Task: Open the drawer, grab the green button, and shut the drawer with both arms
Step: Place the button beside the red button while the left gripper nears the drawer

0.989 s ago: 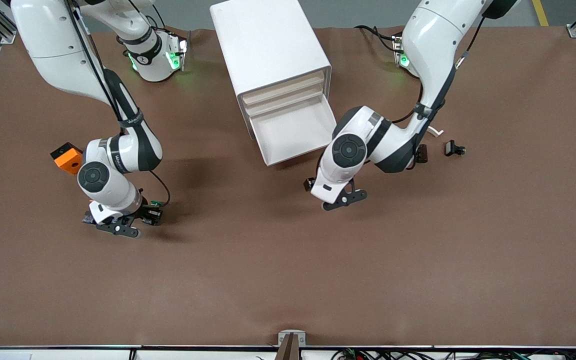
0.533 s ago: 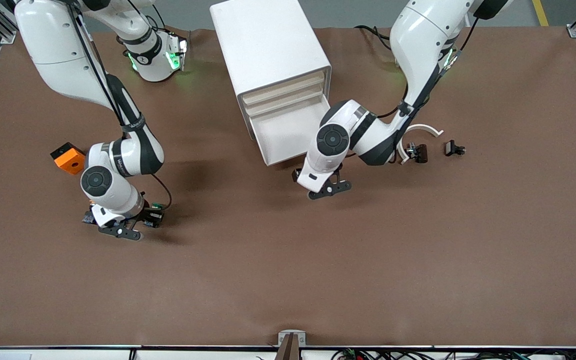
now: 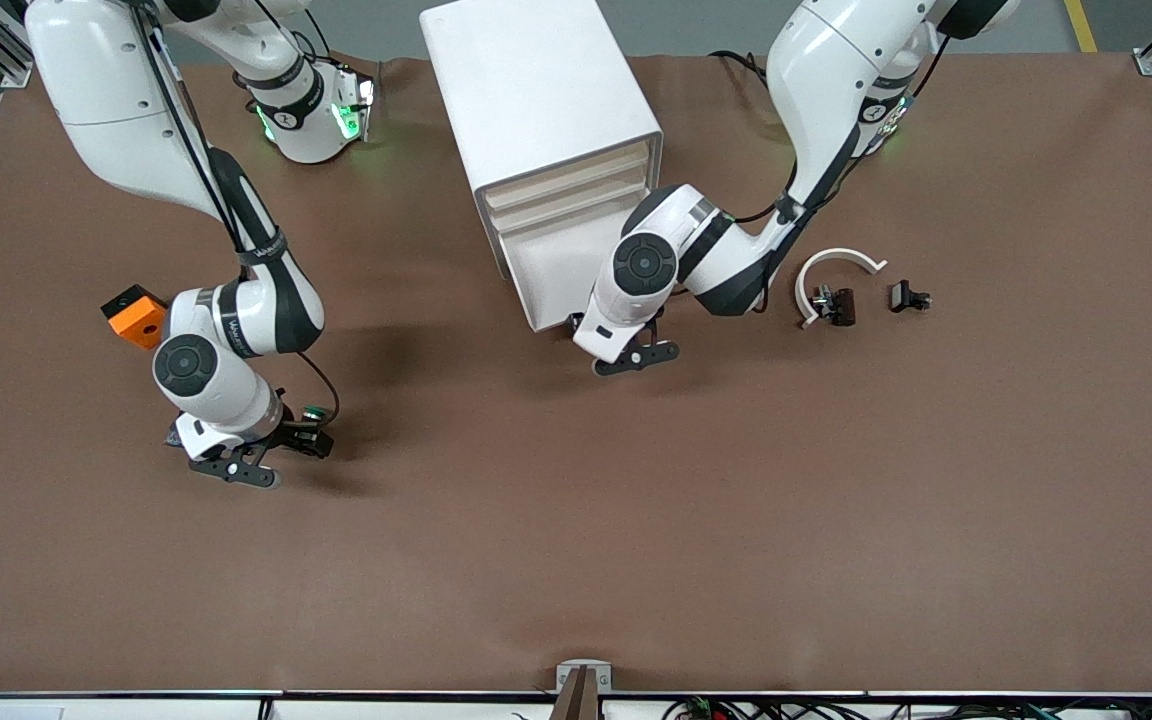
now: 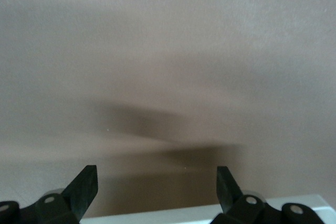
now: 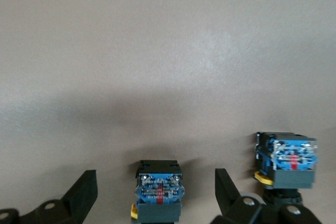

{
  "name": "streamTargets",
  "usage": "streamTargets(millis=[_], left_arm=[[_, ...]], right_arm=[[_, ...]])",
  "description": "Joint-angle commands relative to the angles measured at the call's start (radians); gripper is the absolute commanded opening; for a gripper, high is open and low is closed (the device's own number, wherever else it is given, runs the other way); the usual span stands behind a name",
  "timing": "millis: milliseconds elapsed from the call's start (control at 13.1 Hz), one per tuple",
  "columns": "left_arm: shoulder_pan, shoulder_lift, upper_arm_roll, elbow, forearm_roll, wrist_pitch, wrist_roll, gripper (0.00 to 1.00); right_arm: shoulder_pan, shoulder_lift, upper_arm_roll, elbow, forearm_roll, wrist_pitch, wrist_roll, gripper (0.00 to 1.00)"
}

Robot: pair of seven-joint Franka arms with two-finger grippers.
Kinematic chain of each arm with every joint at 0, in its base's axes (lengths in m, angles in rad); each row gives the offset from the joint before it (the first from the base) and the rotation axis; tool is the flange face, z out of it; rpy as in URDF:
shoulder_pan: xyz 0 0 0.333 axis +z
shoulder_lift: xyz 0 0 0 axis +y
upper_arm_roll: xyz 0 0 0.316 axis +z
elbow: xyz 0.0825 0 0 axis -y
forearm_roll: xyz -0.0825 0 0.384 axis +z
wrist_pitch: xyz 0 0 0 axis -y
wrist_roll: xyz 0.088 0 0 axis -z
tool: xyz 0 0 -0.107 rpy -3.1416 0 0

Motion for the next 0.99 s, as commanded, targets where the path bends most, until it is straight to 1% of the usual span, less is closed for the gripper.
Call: streamTargets(millis=[0,152,457,761,913], left_arm=[[0.002,0.007,-0.023,-0.014,-0.032,0.019,-0.008,1.0],[-0.009,0.012,-0.025,-0.014,-0.057,0.019,-0.01,1.0],[-0.036,0.012,-0.025,-0.013,-0.1,0.019,-0.043,1.0],[-0.073,0.012,-0.025,-0.013,-0.164,0.019,-0.091,1.0],[-0.098,0.013,-0.025,-0.02,-0.178,0.018,-0.131,1.0]], right_arm=[[-0.009,-0.045,0.012,0.087,-0.026,-0.171,0.012,1.0],[-0.007,-0.071,0.012,0.145,-0.026,-0.271,0.007,1.0],[-0.016,-0.12,0.012,0.244,-0.026,-0.467,-0.111,1.0],[-0.074,-0.229,0.014,0.247,-0.016,-0.608,-0.229,1.0],[-0.094,-0.298,0.014,0.245,-0.012,-0.676,-0.273,1.0]])
